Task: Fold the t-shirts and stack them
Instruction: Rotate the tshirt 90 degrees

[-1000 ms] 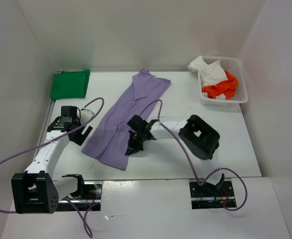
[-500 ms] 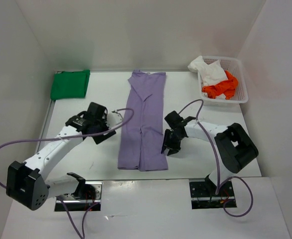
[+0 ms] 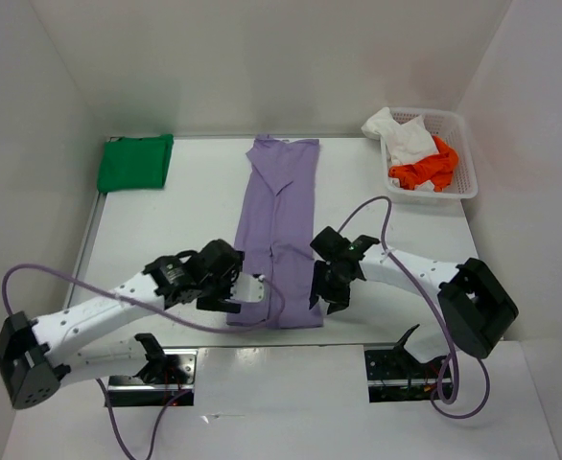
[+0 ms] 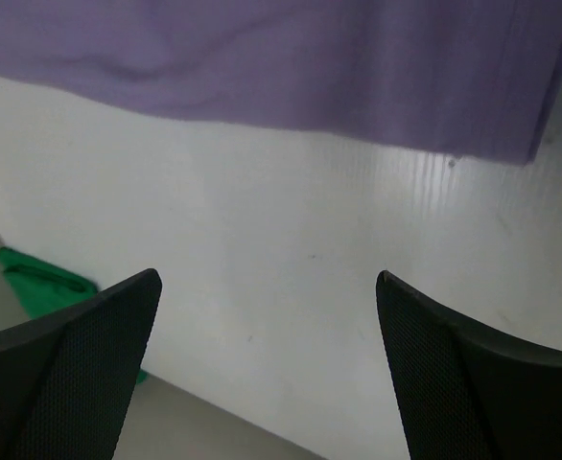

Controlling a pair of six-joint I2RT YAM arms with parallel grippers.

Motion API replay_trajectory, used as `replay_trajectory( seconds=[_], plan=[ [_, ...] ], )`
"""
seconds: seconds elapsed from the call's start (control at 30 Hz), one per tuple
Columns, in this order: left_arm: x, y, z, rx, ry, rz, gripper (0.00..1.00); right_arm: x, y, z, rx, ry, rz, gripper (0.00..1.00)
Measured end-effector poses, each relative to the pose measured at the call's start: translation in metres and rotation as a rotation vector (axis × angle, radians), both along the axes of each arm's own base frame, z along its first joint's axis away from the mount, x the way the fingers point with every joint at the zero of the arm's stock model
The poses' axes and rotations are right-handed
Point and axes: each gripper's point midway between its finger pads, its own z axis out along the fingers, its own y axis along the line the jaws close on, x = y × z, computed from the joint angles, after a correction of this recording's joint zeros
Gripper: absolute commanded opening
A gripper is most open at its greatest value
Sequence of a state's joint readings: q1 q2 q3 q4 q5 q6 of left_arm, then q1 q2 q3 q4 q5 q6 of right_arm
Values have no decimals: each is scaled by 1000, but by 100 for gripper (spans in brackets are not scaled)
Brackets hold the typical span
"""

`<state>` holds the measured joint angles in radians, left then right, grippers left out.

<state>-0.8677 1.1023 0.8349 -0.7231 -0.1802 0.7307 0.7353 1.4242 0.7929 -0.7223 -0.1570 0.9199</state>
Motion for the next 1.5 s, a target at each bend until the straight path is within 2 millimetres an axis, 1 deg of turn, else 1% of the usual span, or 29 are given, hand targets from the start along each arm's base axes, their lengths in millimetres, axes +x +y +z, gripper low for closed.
replay_trajectory(
  seconds=[0.07, 0.13, 0.2, 0.27, 0.33, 0.5, 0.6, 0.7, 0.8, 0.87, 0.93, 0.97, 1.03, 1.1, 1.13, 1.2, 1.27, 1.33, 1.37, 1.4, 1.47, 1.5],
  plan=[
    [-4, 13, 6, 6, -74, -72, 99, 3, 0, 1, -8, -11, -5, 56],
    [-11, 19, 22, -30, -155, -162, 99, 12, 2, 8, -10, -43, -10, 56],
    [-17, 18, 35, -68, -224, -253, 99, 25, 9, 19, 5, -88, -13, 56],
    [-23, 13, 39, -89, -267, -362, 98, 35, 16, 27, 34, -117, -18, 56],
    [-28, 6, 31, -82, -275, -461, 95, 33, 16, 26, 41, -108, -15, 56],
    [-44, -12, -7, -28, -179, -702, 94, 7, 2, 1, 10, -8, -11, 56],
    [-55, -22, -28, -18, -141, -844, 94, 0, -1, -8, -3, 33, -11, 56],
    [-64, -22, -49, 5, -141, -949, 94, -2, 1, -10, 3, 51, -8, 56],
    [-72, -15, -73, 46, -125, -1025, 94, -3, 3, -13, 12, 61, -5, 56],
    [-74, -15, -77, 55, -124, -1057, 93, -6, 4, -15, 18, 71, -3, 56],
    [-72, -21, -78, 61, -140, -1092, 91, -9, 3, -16, 22, 81, -1, 56],
    [-73, -24, -80, 66, -141, -1114, 87, -10, 2, -17, 20, 87, -1, 56],
    [-75, -26, -89, 91, -111, -1152, 84, -11, 2, -19, 20, 95, 3, 56],
    [-73, -35, -89, 105, -97, -1184, 79, -12, 2, -20, 18, 103, 8, 56],
    [-72, -37, -91, 113, -81, -1193, 79, -13, 2, -21, 17, 105, 12, 56],
    [-69, -42, -92, 124, -57, -1202, 76, -14, 2, -22, 17, 111, 16, 56],
    [-65, -46, -93, 133, -36, -1202, 69, -14, 3, -22, 21, 114, 20, 56],
    [-64, -49, -95, 140, -16, -1204, 64, -14, 4, -22, 27, 116, 27, 47],
    [-64, -50, -95, 144, -8, -1207, 60, -14, 5, -23, 30, 119, 31, 43],
    [-64, -51, -96, 147, 2, -1209, 58, -15, 6, -24, 32, 123, 33, 36],
    [-66, -54, -98, 153, 22, -1220, 53, -15, 7, -27, 36, 131, 36, 32],
    [-67, -55, -98, 156, 32, -1225, 45, -15, 9, -27, 41, 137, 37, 26]
  ],
)
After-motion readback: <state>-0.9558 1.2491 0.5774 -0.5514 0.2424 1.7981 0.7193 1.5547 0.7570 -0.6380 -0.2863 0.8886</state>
